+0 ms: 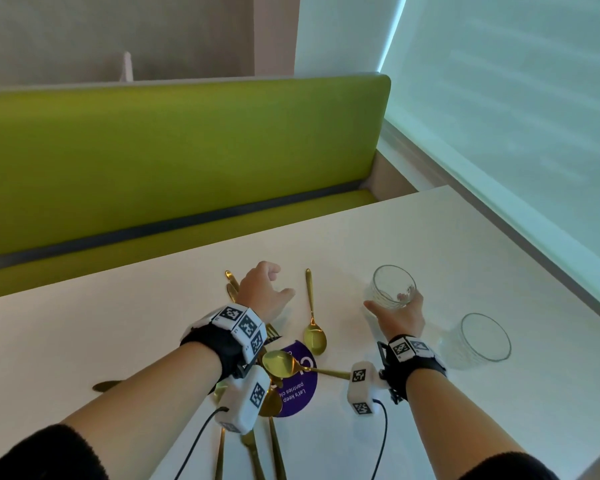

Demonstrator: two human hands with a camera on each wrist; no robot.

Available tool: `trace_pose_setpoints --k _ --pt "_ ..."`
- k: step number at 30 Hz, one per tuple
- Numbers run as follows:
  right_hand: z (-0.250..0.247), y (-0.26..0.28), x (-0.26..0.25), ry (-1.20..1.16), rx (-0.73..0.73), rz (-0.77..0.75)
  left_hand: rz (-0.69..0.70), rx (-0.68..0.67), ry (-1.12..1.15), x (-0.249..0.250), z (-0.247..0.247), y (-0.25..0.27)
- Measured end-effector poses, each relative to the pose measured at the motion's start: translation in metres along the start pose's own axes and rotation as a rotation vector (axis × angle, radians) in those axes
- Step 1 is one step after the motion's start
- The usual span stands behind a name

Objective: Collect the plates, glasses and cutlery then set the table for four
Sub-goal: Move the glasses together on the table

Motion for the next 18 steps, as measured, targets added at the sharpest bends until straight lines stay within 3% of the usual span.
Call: trace_pose_setpoints --k 5,10,15,18 --pt "0.001 0.01 -0.002 -0.006 -0.047 -0.028 0.035 -0.157 0.009 0.005 0.028 0.006" --pt "0.008 0.034 -0.007 0.039 -0.225 -0.106 0.112 -0.322 0.037 0.02 0.066 0.023" --pt "0.004 0.064 -0.011 0.013 -0.416 -0.147 0.196 -0.373 0.024 0.037 0.089 0.043" --pt "-0.006 0.075 -0.008 -0.05 -0.46 -0.143 0.199 -0.381 0.057 0.042 0.096 0.054"
Point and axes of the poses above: each hand's wrist, its own y-axis away from the middle knuckle, its own z-axis out of the palm, x = y × z, the point moved 7 cm from there along -y, towards the middle knuckle, and after that the axes turned 1 degree about -z, right-handed, at the moved point
